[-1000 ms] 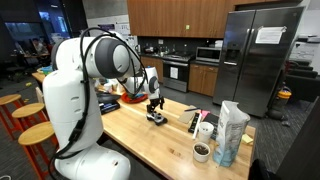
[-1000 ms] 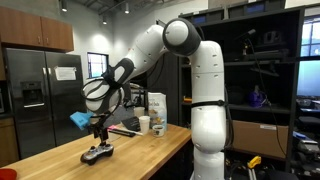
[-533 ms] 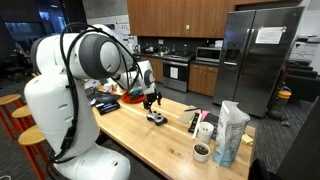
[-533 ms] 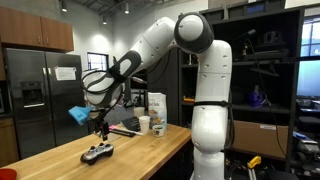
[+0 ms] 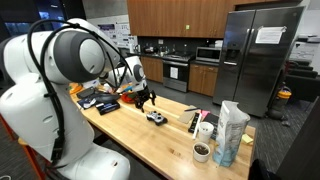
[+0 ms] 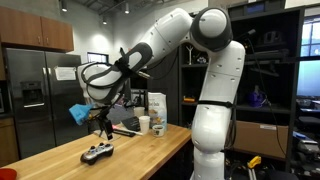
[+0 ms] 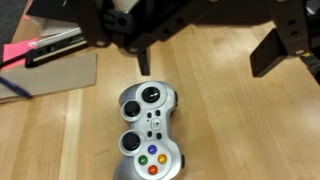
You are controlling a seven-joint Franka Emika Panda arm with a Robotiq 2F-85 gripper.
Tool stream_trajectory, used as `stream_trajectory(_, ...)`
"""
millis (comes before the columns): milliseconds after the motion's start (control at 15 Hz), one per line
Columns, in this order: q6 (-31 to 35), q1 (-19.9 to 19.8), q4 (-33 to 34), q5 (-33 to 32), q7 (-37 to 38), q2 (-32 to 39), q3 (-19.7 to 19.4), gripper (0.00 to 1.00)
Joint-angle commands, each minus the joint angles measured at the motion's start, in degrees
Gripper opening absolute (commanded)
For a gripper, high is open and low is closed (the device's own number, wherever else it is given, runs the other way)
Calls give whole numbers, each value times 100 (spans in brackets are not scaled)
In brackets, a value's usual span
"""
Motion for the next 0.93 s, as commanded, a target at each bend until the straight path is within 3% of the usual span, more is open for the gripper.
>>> stream_trajectory(0, -615, -71, -369, -2, 386, -635, 290, 100)
stream_trajectory(267, -1280, -32, -605, 198, 536, -1091, 456, 100)
stream_trajectory(867, -1325, 11, -1514, 358, 1175, -2432, 767, 100)
